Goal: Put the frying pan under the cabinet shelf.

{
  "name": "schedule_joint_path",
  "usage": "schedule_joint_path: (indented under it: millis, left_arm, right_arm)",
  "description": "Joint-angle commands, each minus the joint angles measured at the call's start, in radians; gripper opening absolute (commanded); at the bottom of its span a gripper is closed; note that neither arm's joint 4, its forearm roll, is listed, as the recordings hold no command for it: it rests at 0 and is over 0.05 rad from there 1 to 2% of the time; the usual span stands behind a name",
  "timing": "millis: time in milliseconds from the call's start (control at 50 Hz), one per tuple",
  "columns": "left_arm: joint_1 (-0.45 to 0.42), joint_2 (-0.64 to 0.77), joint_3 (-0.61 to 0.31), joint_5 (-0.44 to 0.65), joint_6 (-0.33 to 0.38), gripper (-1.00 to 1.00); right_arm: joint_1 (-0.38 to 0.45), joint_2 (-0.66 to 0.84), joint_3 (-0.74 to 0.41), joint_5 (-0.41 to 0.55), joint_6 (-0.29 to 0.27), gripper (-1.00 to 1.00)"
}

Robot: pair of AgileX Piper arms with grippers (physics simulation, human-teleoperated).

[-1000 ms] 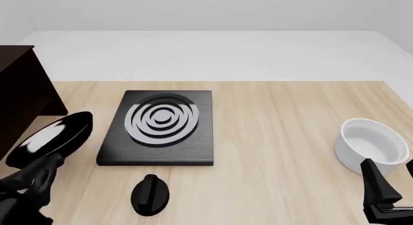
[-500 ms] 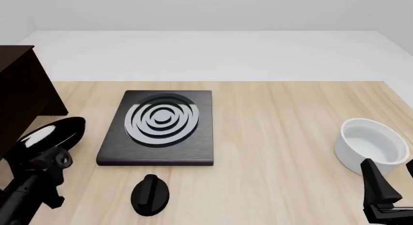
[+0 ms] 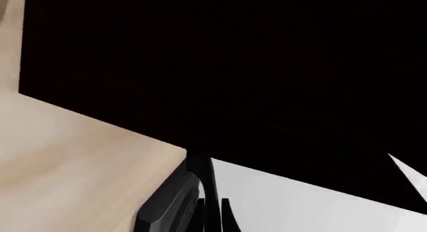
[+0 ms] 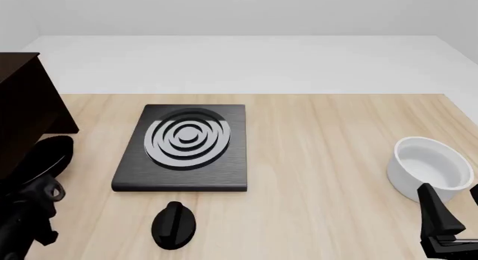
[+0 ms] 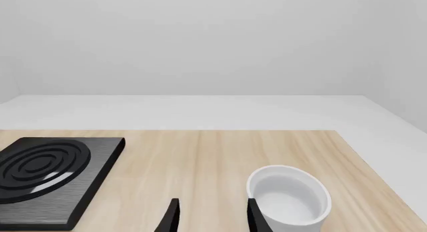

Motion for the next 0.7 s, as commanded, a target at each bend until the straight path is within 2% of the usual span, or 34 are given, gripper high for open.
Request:
schedule_joint_path:
  millis: [20, 40, 80, 100, 120, 140, 160, 180, 200, 220, 240, 260, 280, 300, 320, 340, 360, 400, 420, 440, 460, 480, 500, 520, 540, 560, 600, 620, 640, 700]
  left_arm:
    - [0.160, 0.084, 0.000, -0.105, 0.044, -1.00]
    - [0.148, 0.148, 0.000, -0.142, 0.028, -1.00]
    - [0.180, 0.123, 0.000, -0.110, 0.073, -1.00]
    - [0.180, 0.122, 0.000, -0.109, 0.073, -1.00]
    - [0.162, 0.169, 0.000, -0.161, 0.060, -1.00]
    - [0.179, 0.173, 0.000, -0.147, 0.102, -1.00]
    - [0.179, 0.173, 0.000, -0.146, 0.102, -1.00]
    - [0.140, 0.189, 0.000, -0.163, 0.092, -1.00]
    - [0.146, 0.232, -0.001, -0.163, 0.146, -1.00]
    - [0.108, 0.242, 0.000, -0.164, 0.111, -1.00]
    - [0.108, 0.242, 0.000, -0.164, 0.111, -1.00]
    - [0.165, 0.258, -0.009, -0.164, 0.184, -1.00]
    - [0.104, 0.269, -0.005, -0.164, 0.119, -1.00]
    - [0.104, 0.269, -0.005, -0.164, 0.118, -1.00]
    - [0.149, 0.302, -0.030, -0.164, 0.186, -1.00]
    - [0.130, 0.306, -0.044, -0.164, 0.157, -1.00]
    - [0.139, 0.348, -0.056, -0.164, 0.183, -1.00]
    - [0.119, 0.332, -0.063, -0.164, 0.170, -1.00]
    - [0.143, 0.372, -0.079, -0.164, 0.220, -1.00]
    - [0.143, 0.372, -0.080, -0.164, 0.220, -1.00]
    - [0.083, 0.369, -0.089, -0.164, 0.184, -1.00]
    - [0.128, 0.393, -0.103, -0.161, 0.256, -1.00]
    - [0.038, 0.409, -0.107, -0.164, 0.179, -1.00]
    - [0.105, 0.401, -0.127, -0.160, 0.269, -1.00]
    - [0.036, 0.452, -0.139, -0.164, 0.224, -1.00]
    - [0.045, 0.444, -0.162, -0.163, 0.274, -1.00]
    - [0.056, 0.460, -0.179, -0.124, 0.294, -1.00]
    - [0.033, 0.481, -0.189, -0.162, 0.260, -1.00]
    - [0.033, 0.481, -0.189, -0.162, 0.260, -1.00]
    - [0.019, 0.478, -0.243, -0.093, 0.278, -1.00]
  right_arm:
    - [0.000, 0.000, 0.000, 0.000, 0.000, 1.00]
    - [0.000, 0.000, 0.000, 0.000, 0.000, 1.00]
    - [0.000, 0.000, 0.000, 0.000, 0.000, 1.00]
    - [0.000, 0.000, 0.000, 0.000, 0.000, 1.00]
    - [0.000, 0.000, 0.000, 0.000, 0.000, 1.00]
    - [0.000, 0.001, 0.000, 0.000, 0.000, 1.00]
    - [0.000, 0.001, 0.000, 0.000, 0.000, 1.00]
    - [0.000, 0.000, 0.000, 0.000, 0.000, 1.00]
    - [0.000, 0.000, 0.000, 0.000, 0.000, 1.00]
    - [0.000, 0.000, 0.000, 0.000, 0.000, 1.00]
    - [0.000, 0.000, 0.000, 0.000, 0.000, 1.00]
    - [0.000, 0.001, 0.000, 0.000, 0.000, 1.00]
    - [0.000, 0.001, 0.000, 0.000, 0.000, 1.00]
    - [0.000, 0.001, 0.000, 0.000, 0.000, 1.00]
    - [0.000, 0.000, 0.000, 0.000, 0.000, 1.00]
    - [0.000, 0.000, 0.000, 0.000, 0.000, 1.00]
    - [0.000, 0.000, 0.000, 0.000, 0.000, 1.00]
    - [0.000, 0.001, 0.000, 0.000, 0.000, 1.00]
    - [0.000, 0.000, 0.000, 0.000, 0.000, 1.00]
    - [0.000, 0.000, 0.000, 0.000, 0.000, 1.00]
    - [0.000, 0.000, 0.000, 0.000, 0.000, 1.00]
    - [0.000, 0.000, 0.000, 0.000, 0.000, 1.00]
    - [0.000, 0.000, 0.000, 0.000, 0.000, 1.00]
    - [0.000, 0.001, 0.000, 0.000, 0.000, 1.00]
    - [0.000, 0.000, 0.000, 0.000, 0.000, 1.00]
    - [0.000, 0.000, 0.000, 0.000, 0.000, 1.00]
    - [0.000, 0.000, 0.000, 0.000, 0.000, 1.00]
    - [0.000, 0.000, 0.000, 0.000, 0.000, 1.00]
    - [0.000, 0.000, 0.000, 0.000, 0.000, 1.00]
    - [0.000, 0.000, 0.000, 0.000, 0.000, 1.00]
